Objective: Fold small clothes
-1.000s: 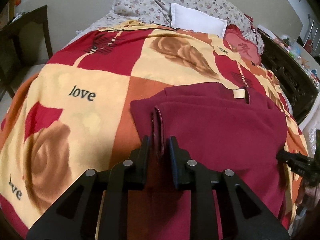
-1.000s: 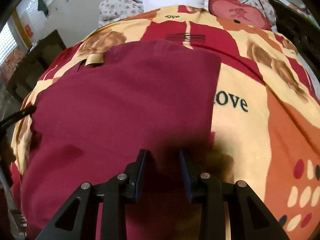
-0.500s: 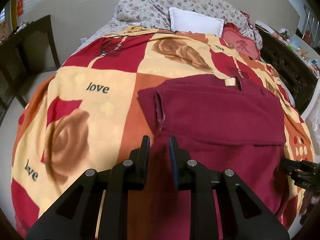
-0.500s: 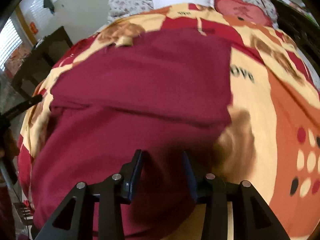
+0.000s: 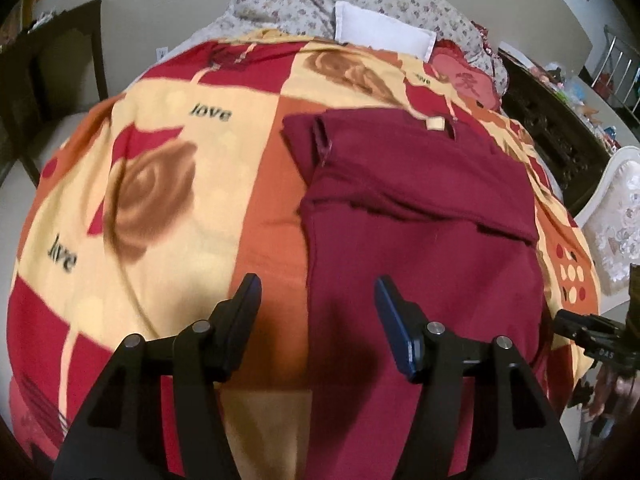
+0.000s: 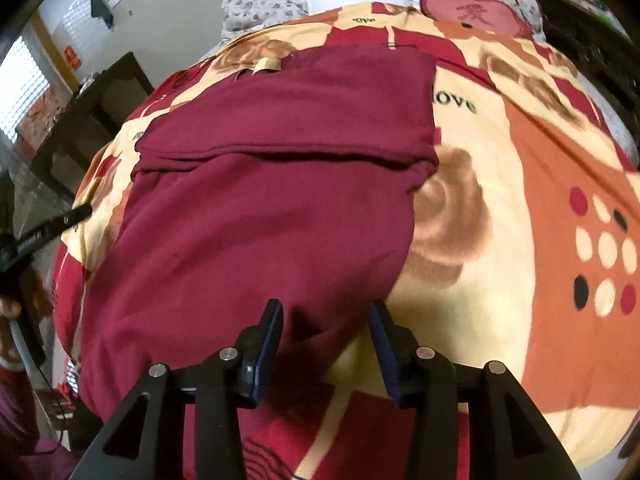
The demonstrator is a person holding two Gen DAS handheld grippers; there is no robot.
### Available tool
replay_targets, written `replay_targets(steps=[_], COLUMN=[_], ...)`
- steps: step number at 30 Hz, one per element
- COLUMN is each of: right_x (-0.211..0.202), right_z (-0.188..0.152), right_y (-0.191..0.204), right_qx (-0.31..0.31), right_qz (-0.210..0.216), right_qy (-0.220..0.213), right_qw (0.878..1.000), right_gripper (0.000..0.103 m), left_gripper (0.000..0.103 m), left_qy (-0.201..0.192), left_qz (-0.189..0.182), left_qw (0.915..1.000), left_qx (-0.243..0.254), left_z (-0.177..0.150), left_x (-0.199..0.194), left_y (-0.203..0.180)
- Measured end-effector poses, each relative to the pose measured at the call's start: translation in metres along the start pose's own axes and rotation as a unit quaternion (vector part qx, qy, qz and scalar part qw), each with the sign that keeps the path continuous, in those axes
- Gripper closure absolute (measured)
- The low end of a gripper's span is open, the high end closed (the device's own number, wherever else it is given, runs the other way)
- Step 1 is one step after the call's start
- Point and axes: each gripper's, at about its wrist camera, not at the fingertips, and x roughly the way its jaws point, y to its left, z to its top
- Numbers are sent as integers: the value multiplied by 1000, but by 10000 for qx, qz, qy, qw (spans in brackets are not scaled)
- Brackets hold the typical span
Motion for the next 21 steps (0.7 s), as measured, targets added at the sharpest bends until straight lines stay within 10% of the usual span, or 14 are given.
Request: replay_targets(steps=[5, 15, 21], right_x=[4, 10, -23], right_z=[-6, -27, -75], right_y=[4, 52, 3], right_qx=[339, -1000, -1183], right_qz=[177, 132, -1023], right_qy=[63, 563, 1010], right_qw=[9992, 9933, 9825], right_gripper=[60, 59, 59], left_gripper=[44, 44, 44], left_qy=[77, 167, 145], left_qz=[35, 65, -56], left_qw=[9999, 9997, 9998], left_qx=[66, -193, 134], left_z=[-19, -46, -55], left_x=[-12, -28, -48], left_y=[8, 24, 10])
